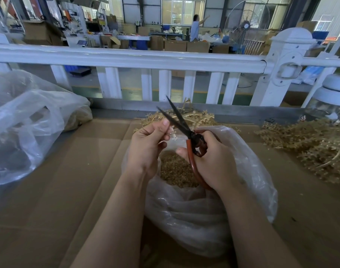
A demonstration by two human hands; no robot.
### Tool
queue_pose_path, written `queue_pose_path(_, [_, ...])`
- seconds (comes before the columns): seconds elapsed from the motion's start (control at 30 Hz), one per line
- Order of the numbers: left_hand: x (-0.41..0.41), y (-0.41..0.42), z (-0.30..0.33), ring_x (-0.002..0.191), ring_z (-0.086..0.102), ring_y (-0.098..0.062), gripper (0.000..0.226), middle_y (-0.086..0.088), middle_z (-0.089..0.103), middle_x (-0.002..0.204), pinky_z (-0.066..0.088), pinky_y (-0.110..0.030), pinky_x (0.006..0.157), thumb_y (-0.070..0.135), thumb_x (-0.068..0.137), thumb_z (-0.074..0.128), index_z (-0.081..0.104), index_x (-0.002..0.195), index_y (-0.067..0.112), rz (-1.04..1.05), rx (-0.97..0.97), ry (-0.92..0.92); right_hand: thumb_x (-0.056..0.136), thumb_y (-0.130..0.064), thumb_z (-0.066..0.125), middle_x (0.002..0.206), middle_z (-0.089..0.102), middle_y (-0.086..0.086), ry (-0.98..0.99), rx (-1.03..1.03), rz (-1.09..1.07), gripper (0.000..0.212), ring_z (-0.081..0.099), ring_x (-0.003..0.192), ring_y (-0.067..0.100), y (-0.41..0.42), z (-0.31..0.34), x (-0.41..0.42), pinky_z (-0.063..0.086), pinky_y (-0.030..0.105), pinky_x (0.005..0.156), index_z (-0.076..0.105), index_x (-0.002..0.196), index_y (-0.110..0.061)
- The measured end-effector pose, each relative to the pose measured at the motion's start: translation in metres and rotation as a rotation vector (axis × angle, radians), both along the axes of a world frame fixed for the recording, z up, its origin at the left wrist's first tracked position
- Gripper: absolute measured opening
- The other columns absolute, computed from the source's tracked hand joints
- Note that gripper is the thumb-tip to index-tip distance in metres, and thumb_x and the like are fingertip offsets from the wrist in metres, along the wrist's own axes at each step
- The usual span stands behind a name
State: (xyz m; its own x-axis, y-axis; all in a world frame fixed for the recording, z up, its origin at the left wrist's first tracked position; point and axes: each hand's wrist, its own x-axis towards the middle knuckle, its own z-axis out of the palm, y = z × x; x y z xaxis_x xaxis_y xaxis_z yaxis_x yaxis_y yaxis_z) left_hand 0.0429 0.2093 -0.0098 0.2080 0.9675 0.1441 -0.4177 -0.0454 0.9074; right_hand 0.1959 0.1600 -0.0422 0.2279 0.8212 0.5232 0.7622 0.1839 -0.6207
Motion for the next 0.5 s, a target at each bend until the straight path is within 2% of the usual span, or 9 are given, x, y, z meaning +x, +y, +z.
queue_pose_path(0.13, [0.0017, 0.0005, -0.0002, 0.056, 0.045, -0.002, 0.024, 0.008, 0.058, 0.059, 0.034, -0.019, 0.059, 0.011, 0.096, 0.056, 0.064, 0.074, 0.012, 0.026, -0.026, -0.003, 0.072, -0.082, 0.056, 0.098, 0.065, -0.016, -0.124, 0.029, -0.055, 0.065, 0.058, 0.084, 0.001, 0.0017, -0.0030, 0.0007, 0.044, 0.013, 0.067, 0.058, 0.102, -0.025])
queue_pose_path(0.23, [0.0023, -0.0008, 0.0001, 0.059, 0.044, -0.002, 0.022, 0.010, 0.060, 0.060, 0.034, -0.019, 0.060, 0.012, 0.096, 0.056, 0.064, 0.076, 0.012, 0.009, -0.008, 0.005, 0.071, -0.086, 0.051, 0.095, 0.064, -0.015, -0.151, 0.025, -0.081, 0.069, 0.056, 0.081, 0.001, 0.0024, -0.0035, 0.0005, 0.038, 0.008, 0.064, 0.058, 0.100, -0.024])
queue_pose_path(0.33, [0.0024, -0.0018, 0.0005, 0.060, 0.042, -0.003, 0.019, 0.011, 0.060, 0.059, 0.034, -0.019, 0.061, 0.012, 0.095, 0.056, 0.065, 0.078, 0.013, 0.009, 0.009, 0.018, 0.068, -0.091, 0.040, 0.092, 0.062, -0.015, -0.170, 0.037, -0.102, 0.075, 0.056, 0.079, 0.003, 0.0027, -0.0040, 0.0010, 0.042, 0.012, 0.063, 0.058, 0.096, -0.024])
queue_pose_path(0.5, [0.0035, -0.0018, 0.0001, 0.061, 0.041, -0.003, 0.018, 0.009, 0.058, 0.062, 0.033, -0.021, 0.065, 0.012, 0.094, 0.058, 0.066, 0.079, 0.013, 0.032, 0.011, 0.031, 0.066, -0.091, 0.041, 0.084, 0.060, -0.016, -0.169, 0.049, -0.135, 0.069, 0.056, 0.074, 0.003, 0.0039, -0.0055, 0.0016, 0.039, 0.011, 0.061, 0.053, 0.087, -0.027])
